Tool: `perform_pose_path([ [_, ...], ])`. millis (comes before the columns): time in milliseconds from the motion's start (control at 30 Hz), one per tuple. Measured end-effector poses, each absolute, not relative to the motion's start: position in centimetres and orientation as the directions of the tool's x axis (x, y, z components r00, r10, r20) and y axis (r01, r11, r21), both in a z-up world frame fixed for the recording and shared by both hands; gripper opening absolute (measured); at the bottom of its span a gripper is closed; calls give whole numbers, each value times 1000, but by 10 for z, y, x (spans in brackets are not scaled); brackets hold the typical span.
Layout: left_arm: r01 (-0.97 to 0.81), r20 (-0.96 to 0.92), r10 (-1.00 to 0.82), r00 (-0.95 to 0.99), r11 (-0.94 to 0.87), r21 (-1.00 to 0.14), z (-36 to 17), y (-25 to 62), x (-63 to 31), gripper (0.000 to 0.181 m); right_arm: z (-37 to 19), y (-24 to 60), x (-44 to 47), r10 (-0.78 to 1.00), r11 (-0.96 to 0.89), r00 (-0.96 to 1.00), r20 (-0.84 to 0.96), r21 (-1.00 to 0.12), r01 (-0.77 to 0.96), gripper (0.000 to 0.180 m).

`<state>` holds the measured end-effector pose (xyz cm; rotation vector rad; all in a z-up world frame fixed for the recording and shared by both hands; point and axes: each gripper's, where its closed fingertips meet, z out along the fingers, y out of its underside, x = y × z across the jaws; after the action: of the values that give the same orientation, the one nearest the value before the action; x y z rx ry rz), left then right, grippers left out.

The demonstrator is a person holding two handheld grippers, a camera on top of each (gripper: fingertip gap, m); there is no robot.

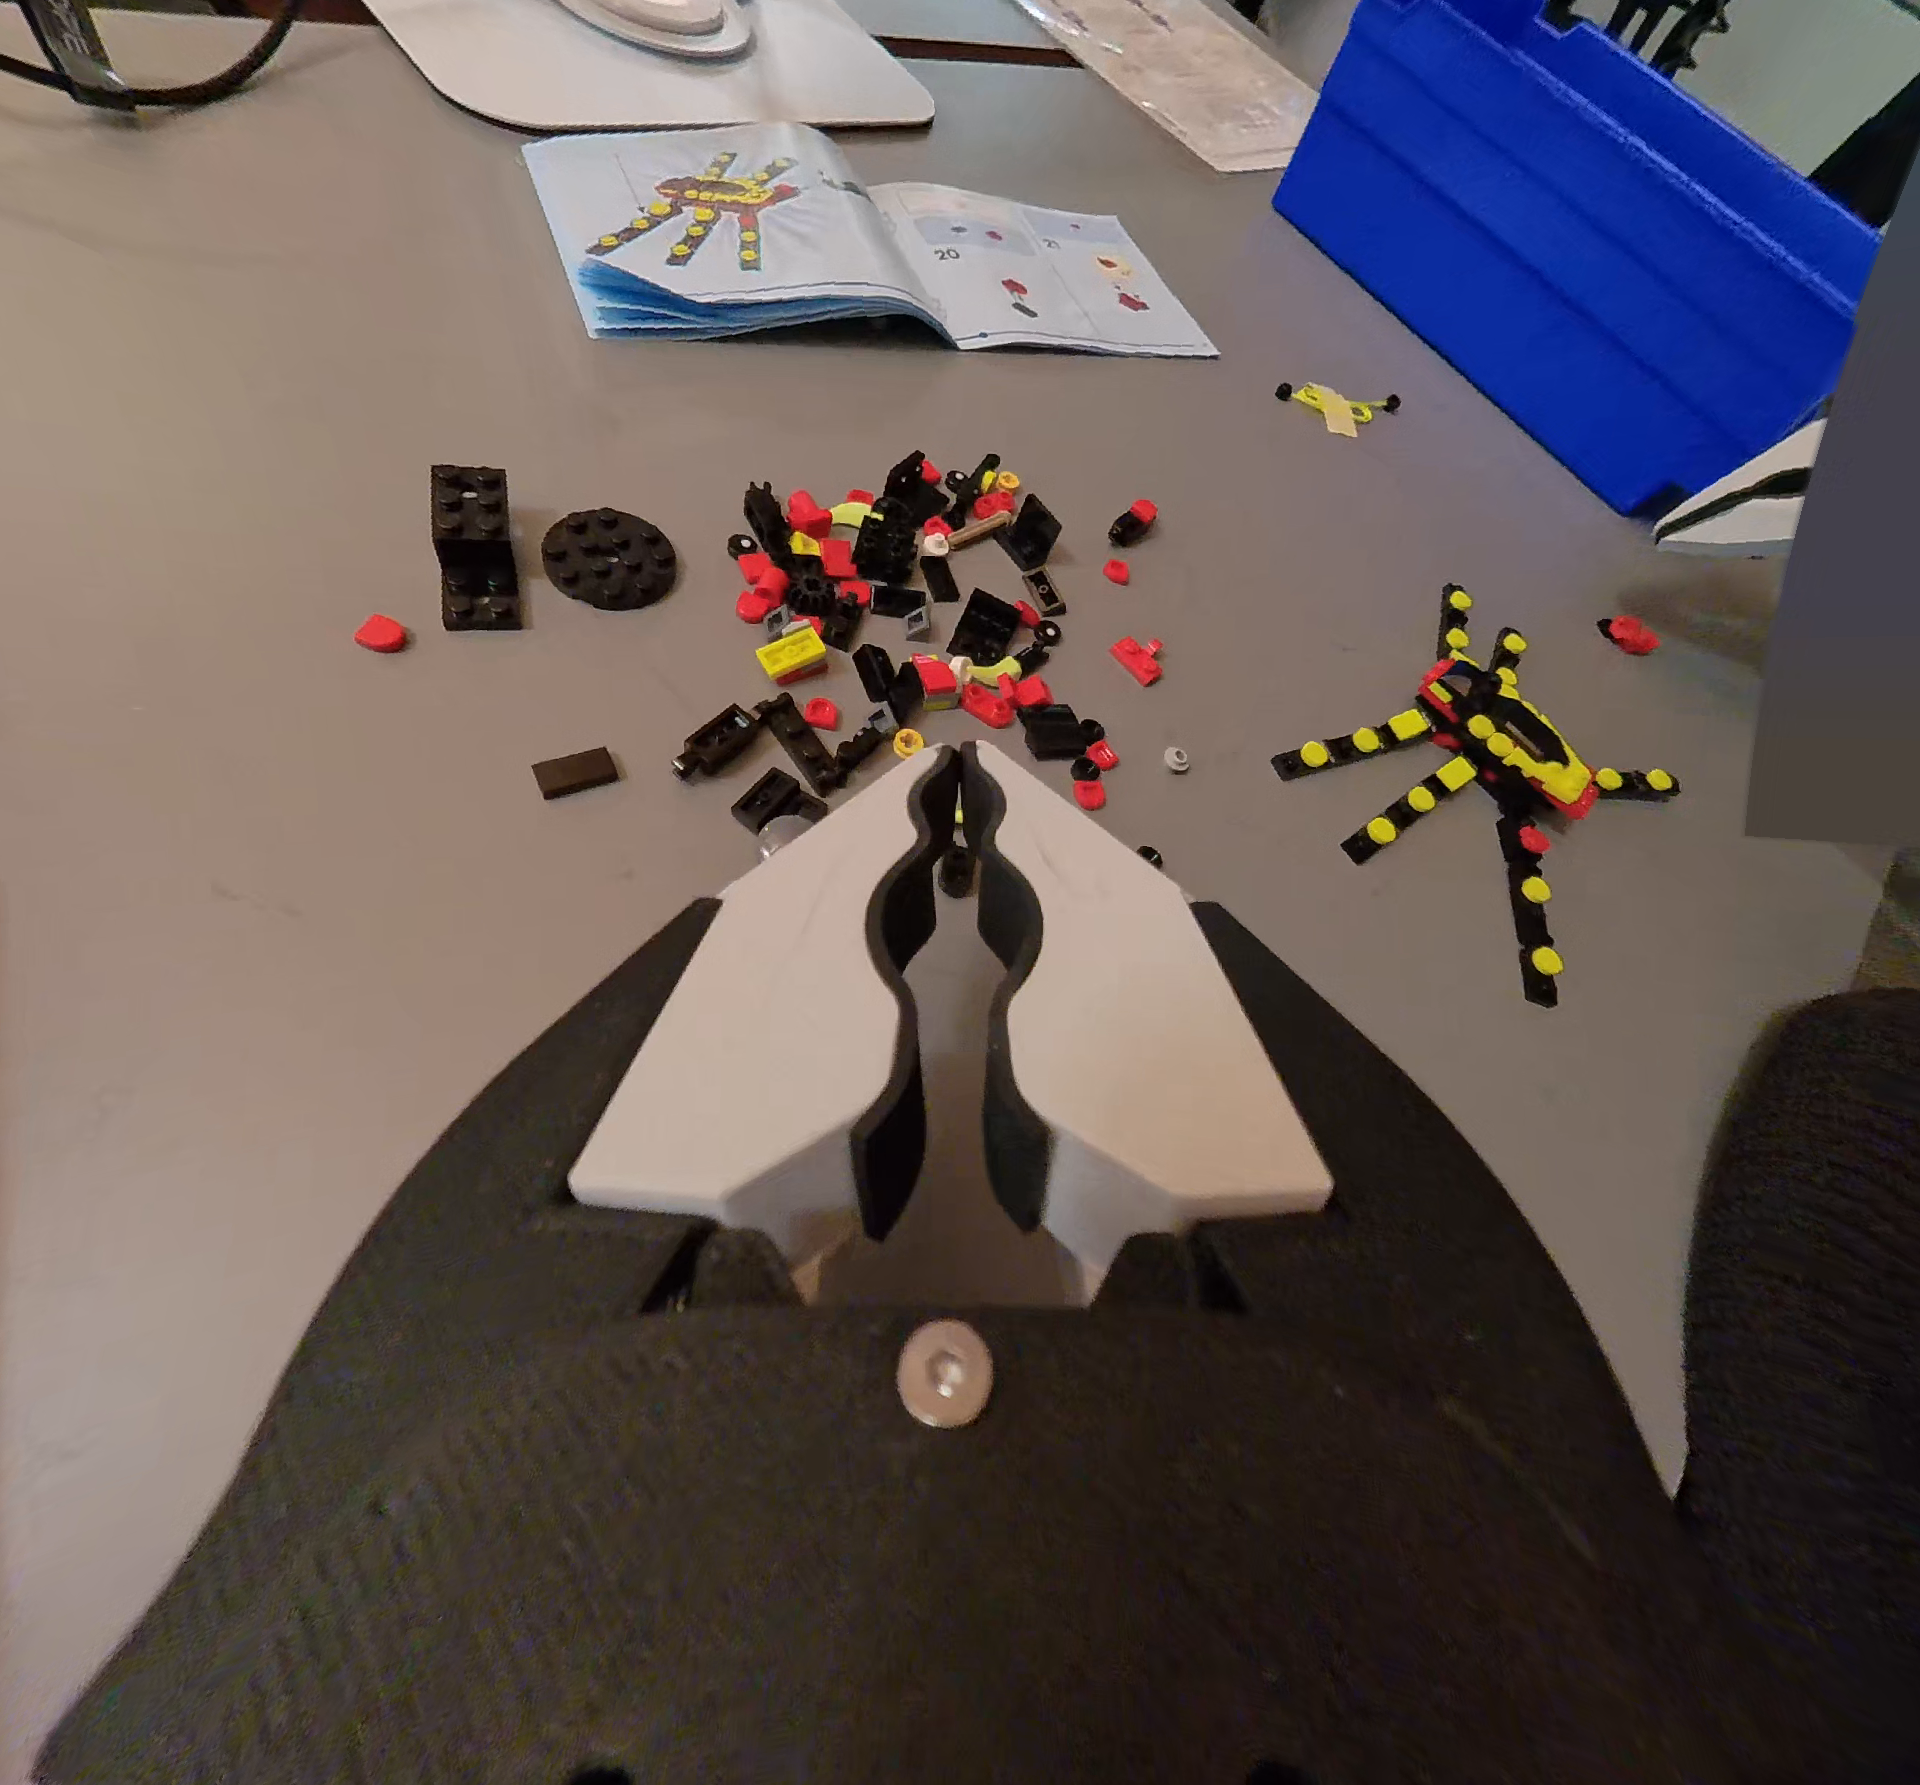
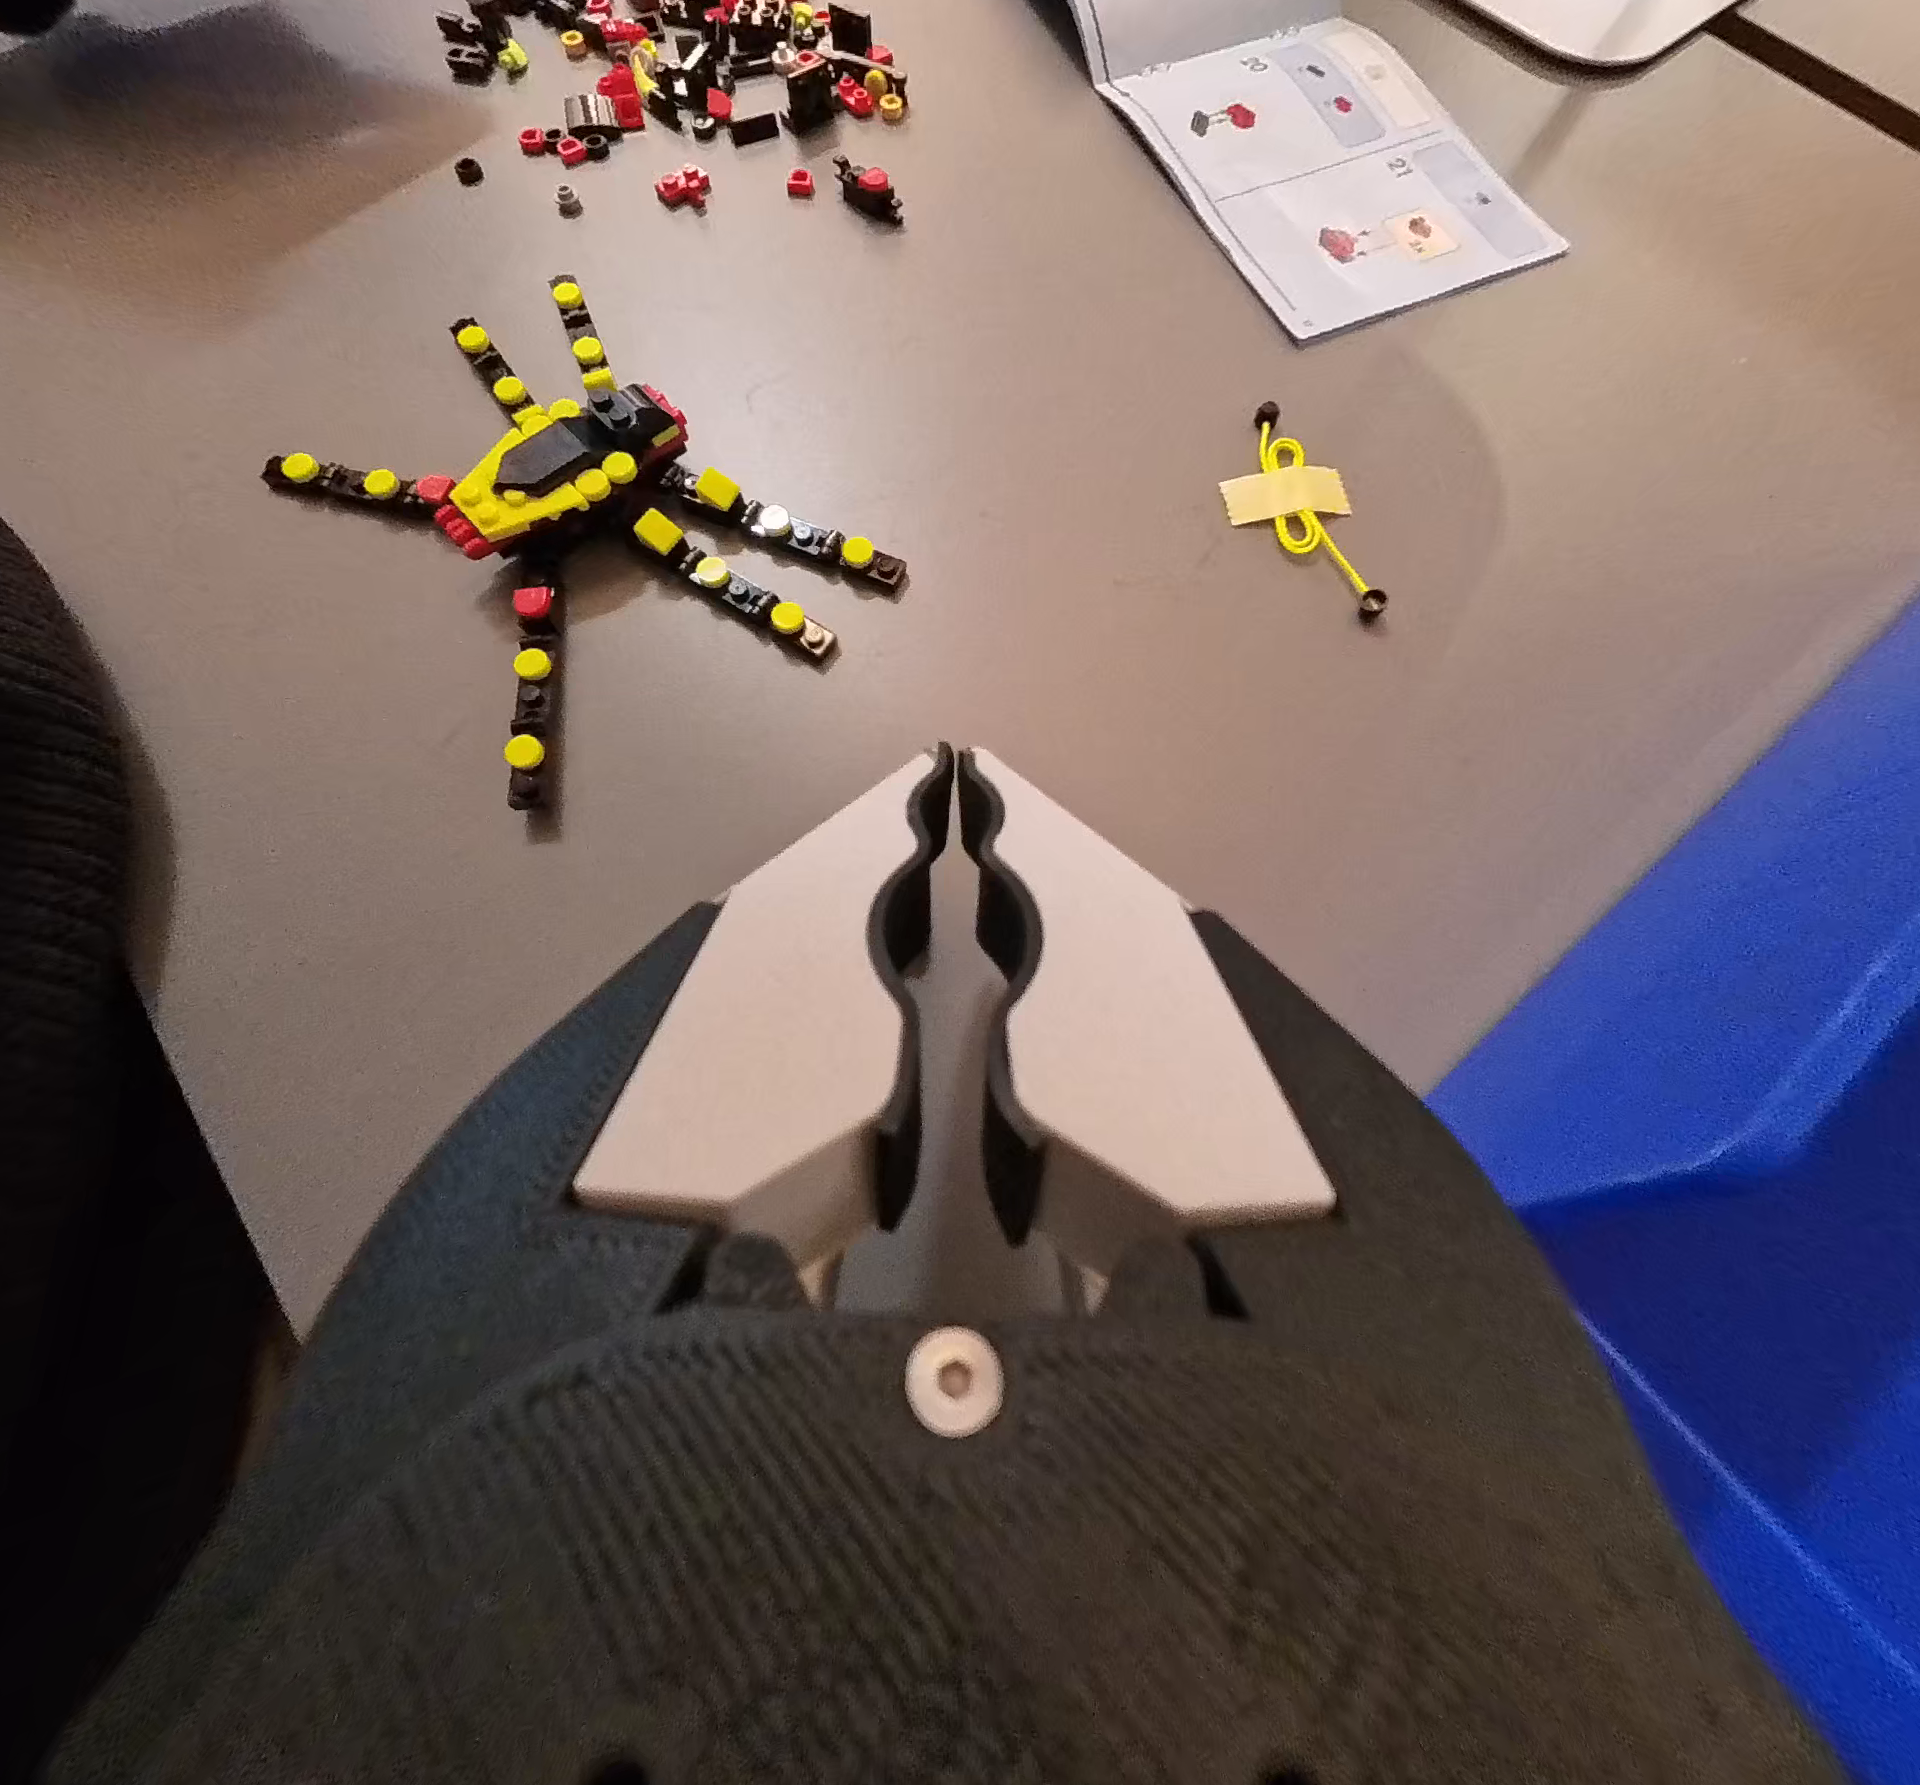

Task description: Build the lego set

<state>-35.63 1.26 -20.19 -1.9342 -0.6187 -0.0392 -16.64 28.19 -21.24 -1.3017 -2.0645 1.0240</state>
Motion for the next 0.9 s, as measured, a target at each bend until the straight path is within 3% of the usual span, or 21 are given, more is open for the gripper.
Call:
perform_pose_path([
  [533,442,300,401,866,-330,-834,-210,37,-367,0,-216,296,-147,932,223,-363,2,-792,568,0],
  [667,434,293,393,871,-338,-835,-210,46,-369,0,-209,310,-143,956,213,-287,58,-810,547,16],
  [900,430,298,375,878,-343,-835,-211,58,-369,0,-212,311,-132,958,189,-284,25,-802,567,6],
])
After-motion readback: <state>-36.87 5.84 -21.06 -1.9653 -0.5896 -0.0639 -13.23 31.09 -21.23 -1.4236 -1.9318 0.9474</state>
